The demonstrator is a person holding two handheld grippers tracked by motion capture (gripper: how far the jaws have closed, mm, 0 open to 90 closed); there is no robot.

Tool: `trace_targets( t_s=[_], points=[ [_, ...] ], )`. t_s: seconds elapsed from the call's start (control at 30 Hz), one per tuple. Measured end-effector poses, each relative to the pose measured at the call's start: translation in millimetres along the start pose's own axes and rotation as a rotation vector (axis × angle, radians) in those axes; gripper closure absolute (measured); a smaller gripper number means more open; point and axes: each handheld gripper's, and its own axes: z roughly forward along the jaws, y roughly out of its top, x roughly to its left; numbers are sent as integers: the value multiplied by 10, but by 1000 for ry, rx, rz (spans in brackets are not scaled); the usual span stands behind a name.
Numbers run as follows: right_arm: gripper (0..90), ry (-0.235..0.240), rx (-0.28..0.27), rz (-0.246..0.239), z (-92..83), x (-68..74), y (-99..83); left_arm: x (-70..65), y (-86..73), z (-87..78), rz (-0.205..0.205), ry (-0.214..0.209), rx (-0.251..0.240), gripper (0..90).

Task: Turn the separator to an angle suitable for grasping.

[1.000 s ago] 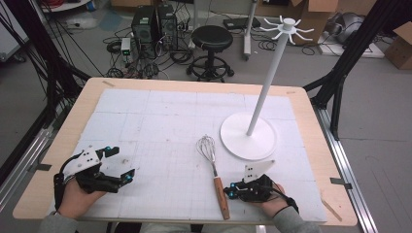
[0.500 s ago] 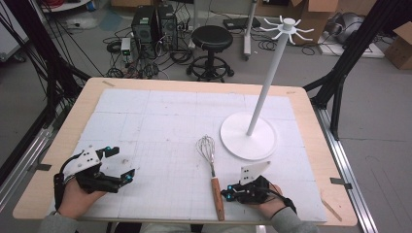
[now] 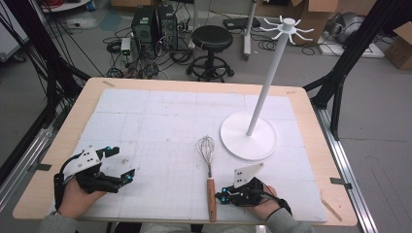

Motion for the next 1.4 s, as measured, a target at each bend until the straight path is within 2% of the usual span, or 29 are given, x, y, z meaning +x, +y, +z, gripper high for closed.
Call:
trace_targets(
  t_s=[0.37,0.47,1.4],
  points=[
    [897,-5,11,-3,104,49,70,1,-1,1,1,1,1,18],
    [897,-10,12,-13,132,59,93,1,-1,1,1,2,1,17],
    [896,-63,1,-9,473,163,345,2,1,-2,1,-1,-2,18]
  ],
)
